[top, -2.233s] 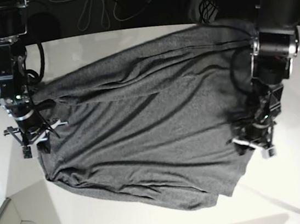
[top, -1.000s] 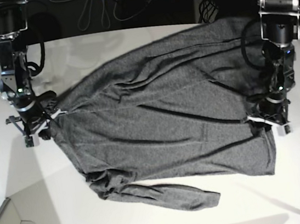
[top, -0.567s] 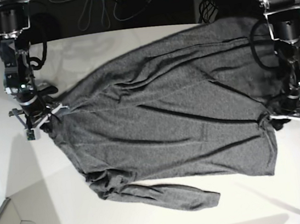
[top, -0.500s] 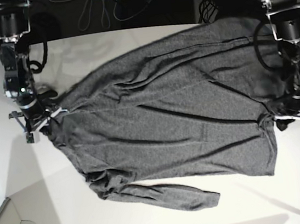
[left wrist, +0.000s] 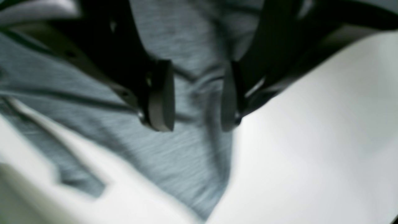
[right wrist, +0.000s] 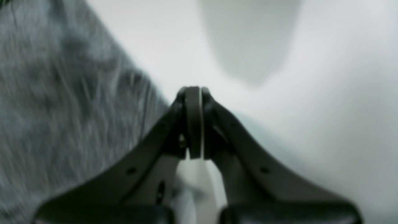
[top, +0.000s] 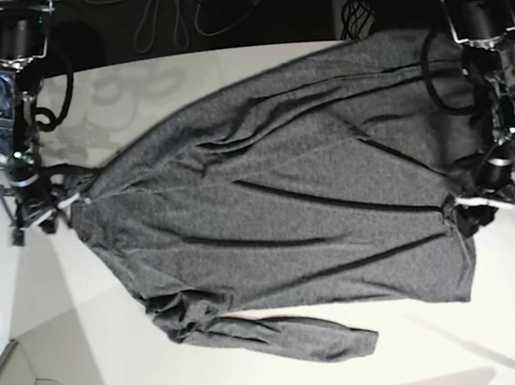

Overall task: Layout the t-shirt on the table in an organized manner, then fold the t-shirt properly
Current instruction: 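Regrasp the shirt with the right gripper and pull it toward the robot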

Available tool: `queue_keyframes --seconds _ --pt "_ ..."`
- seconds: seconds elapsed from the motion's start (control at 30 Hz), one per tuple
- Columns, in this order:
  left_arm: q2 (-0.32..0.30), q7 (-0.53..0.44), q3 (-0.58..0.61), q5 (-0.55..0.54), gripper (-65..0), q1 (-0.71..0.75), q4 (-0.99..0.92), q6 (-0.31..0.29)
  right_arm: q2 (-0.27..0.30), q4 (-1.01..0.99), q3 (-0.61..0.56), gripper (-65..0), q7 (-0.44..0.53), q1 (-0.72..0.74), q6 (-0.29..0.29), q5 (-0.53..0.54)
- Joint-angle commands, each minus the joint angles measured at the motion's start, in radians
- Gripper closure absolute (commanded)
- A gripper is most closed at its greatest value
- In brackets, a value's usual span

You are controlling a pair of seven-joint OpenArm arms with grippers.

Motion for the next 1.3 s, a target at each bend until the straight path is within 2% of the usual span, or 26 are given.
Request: queue_keyframes --seconds 0.0,0.17,0.37,0.6,0.9,1.07,1.2,1.27 --pt "-0.003 0.010 -0.004 -0.003 -24.3 -0.013 0.023 -0.003 0.006 0.038 0.023 -0.2 0.032 0.016 -0.004 0.004" --pt "0.032 0.094 -0.008 -0.004 -24.3 -0.010 0.033 -0.002 -0.012 0.123 0.011 -0.6 0.031 0.014 0.002 0.004" --pt "0.011 0.140 -0.052 -0.010 -24.3 0.120 0.122 -0.002 0.031 0.106 -0.192 -0.7 0.029 0.074 0.003 0.004" --pt "0.006 0.142 -0.170 -0.010 -24.3 0.249 0.193 -0.003 0.026 -0.136 -0.344 -0.7 0.023 0.281 0.003 0.004" --pt "0.009 0.140 -0.213 -0.010 -24.3 0.292 0.195 -0.003 0.006 -0.589 -0.493 -0.6 0.052 0.556 0.003 0.007" --pt "0.011 0.140 -0.245 -0.010 -24.3 0.292 0.198 -0.003 0.004 -0.741 -0.490 -0.4 0.152 0.585 -0.004 0.004" --pt "0.011 0.140 -0.245 -0.010 -24.3 0.286 0.193 -0.003 0.037 -0.801 -0.488 -0.3 0.201 0.589 -0.006 0.005" --pt "0.012 0.140 -0.239 -0.010 -24.3 0.283 0.192 -0.003 0.052 -0.807 -0.488 -0.3 0.215 0.592 -0.049 0.005"
